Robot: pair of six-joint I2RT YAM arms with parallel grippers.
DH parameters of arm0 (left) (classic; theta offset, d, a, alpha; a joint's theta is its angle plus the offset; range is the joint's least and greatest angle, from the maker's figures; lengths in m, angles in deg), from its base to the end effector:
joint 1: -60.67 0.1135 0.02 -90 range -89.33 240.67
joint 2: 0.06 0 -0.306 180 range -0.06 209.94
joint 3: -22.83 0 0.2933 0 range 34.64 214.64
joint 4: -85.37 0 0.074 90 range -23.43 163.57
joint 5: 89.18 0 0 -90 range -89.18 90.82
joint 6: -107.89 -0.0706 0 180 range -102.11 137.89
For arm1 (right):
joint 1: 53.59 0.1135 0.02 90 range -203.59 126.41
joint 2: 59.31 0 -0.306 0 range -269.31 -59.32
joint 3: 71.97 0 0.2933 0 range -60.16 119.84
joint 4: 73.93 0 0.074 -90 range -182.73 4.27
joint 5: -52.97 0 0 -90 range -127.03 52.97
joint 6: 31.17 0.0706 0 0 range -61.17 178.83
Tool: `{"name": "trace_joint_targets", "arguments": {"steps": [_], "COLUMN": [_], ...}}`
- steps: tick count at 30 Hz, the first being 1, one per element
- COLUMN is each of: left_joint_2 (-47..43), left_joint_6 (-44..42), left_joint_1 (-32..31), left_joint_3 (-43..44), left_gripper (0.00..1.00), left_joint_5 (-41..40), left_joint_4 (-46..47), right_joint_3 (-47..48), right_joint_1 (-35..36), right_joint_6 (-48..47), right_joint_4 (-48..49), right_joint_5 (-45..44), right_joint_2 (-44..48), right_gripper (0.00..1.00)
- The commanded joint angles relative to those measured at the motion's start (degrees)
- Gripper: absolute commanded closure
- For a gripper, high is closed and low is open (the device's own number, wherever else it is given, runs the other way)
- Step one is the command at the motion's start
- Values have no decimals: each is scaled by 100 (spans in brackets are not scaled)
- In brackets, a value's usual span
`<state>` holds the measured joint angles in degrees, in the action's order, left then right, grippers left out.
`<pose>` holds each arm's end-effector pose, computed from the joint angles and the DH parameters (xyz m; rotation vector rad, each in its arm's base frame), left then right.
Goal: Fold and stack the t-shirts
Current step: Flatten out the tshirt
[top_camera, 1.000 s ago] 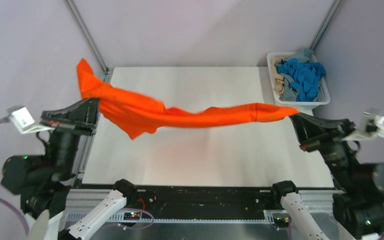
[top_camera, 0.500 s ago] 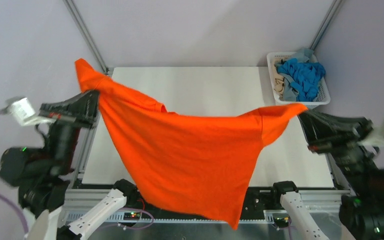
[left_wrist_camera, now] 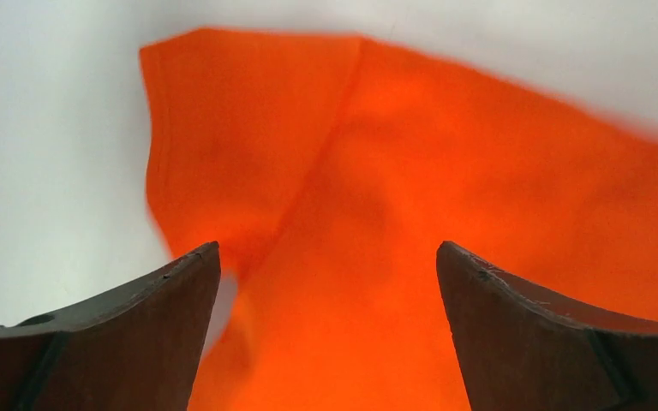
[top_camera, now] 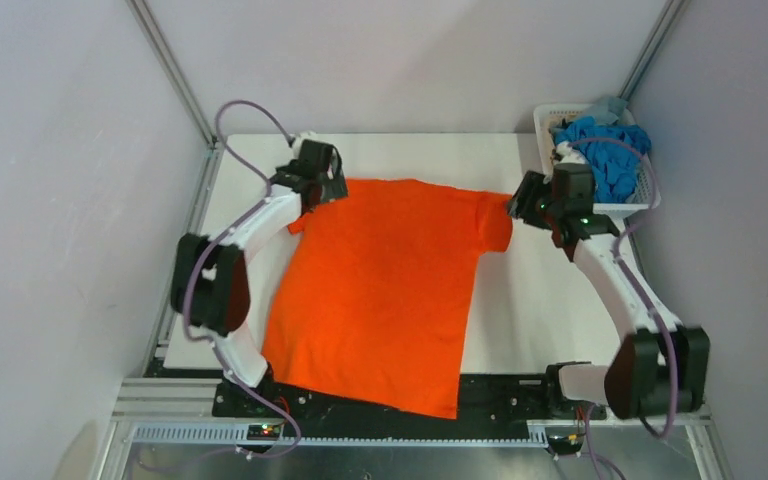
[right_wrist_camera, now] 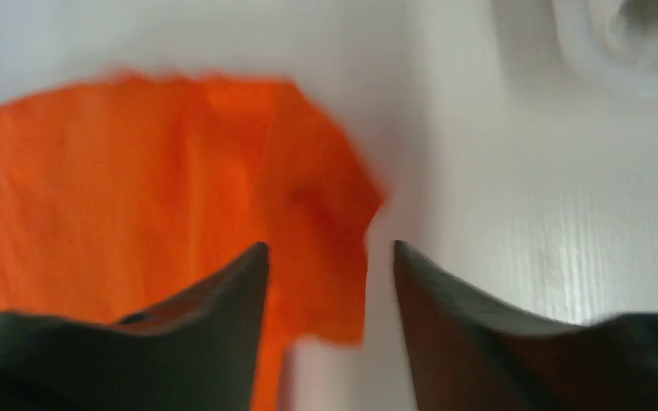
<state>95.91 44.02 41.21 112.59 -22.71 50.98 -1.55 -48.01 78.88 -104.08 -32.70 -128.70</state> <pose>0.4325 -0.1229 0.2958 -0.3384 2.1842 0.0304 0.3296 0.0376 0.3349 0.2178 2.0851 0.3505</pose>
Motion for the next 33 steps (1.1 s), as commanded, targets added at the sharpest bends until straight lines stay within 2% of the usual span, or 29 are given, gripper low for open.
{"name": "trace_joint_targets", "arguments": {"steps": [1, 3, 5, 10, 13, 15, 20, 24, 28, 33], "left_joint_2": [346, 451, 468, 143, -150, -476, -1339, -1647, -1621, -1017], "left_joint_6": [271, 302, 320, 475, 754, 932, 1428, 1930, 2107, 2052], "left_joint_1": [32, 36, 38, 30, -2, -115, -907, -1027, -799, -312], "left_joint_3": [259, 194, 108, -259, -674, -1135, -2626, -3581, -3895, -3524], "left_gripper": [0, 0, 0, 0, 0, 0, 0, 0, 0, 0], "left_joint_5": [247, 299, 349, 682, 1004, 1223, 1113, 1116, 1163, 1350], "left_joint_4": [-147, -149, -148, -147, -143, -127, -36, 251, 406, 478], "right_joint_3": [-109, -116, -118, -136, -146, -141, 28, 519, 891, 864], "right_joint_1": [2, 27, 100, 481, 943, 1188, 1624, 1900, 2057, 2138], "right_joint_6": [173, 218, 237, 156, -31, -83, 61, 178, 358, 481], "right_joint_4": [659, 715, 704, 623, 806, 1072, 1736, 1713, 1769, 1497], "right_joint_5": [-598, -640, -665, -519, -152, 105, 365, 437, 571, 547], "right_joint_2": [-541, -740, -766, -571, -693, -1023, -1860, -2780, -3531, -3932], "right_gripper": [20, 3, 1, 0, 1, 1, 0, 1, 1, 1]}}
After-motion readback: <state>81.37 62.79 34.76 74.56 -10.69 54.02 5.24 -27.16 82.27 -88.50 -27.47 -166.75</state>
